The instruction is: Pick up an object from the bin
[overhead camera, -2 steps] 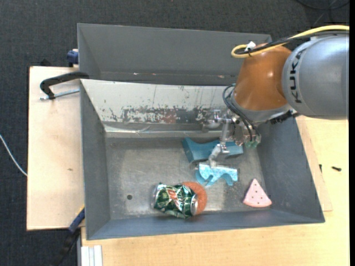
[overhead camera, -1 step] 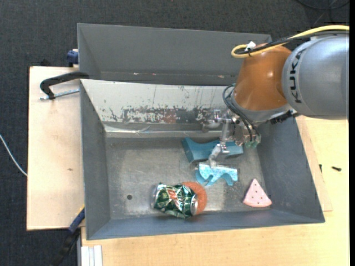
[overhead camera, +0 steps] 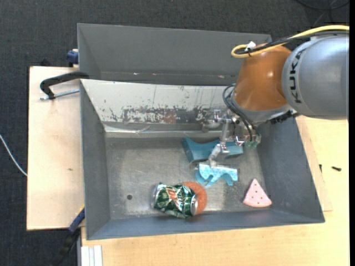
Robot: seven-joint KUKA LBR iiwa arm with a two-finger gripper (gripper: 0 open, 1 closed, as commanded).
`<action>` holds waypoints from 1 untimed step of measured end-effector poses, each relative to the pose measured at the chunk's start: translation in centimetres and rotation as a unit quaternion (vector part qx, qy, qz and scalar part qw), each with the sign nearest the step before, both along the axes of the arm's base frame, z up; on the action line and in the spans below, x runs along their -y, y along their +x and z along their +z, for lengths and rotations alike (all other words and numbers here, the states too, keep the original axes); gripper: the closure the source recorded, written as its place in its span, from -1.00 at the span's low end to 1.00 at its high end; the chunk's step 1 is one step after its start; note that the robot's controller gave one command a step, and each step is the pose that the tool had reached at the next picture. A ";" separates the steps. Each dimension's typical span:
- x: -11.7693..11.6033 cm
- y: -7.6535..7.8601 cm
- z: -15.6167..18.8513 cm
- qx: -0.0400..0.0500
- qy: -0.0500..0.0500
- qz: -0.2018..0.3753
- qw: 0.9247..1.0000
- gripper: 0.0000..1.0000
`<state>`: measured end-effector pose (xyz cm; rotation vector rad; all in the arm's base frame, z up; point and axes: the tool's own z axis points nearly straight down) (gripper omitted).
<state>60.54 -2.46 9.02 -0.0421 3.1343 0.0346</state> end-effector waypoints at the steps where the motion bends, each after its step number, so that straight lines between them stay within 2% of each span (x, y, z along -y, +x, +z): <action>1: 0.0 0.0 0.0 0.000 0.000 0.000 1.000 1.00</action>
Offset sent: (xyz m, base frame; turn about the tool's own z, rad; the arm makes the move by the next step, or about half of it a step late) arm -0.0001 -0.0002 0.0663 -0.0001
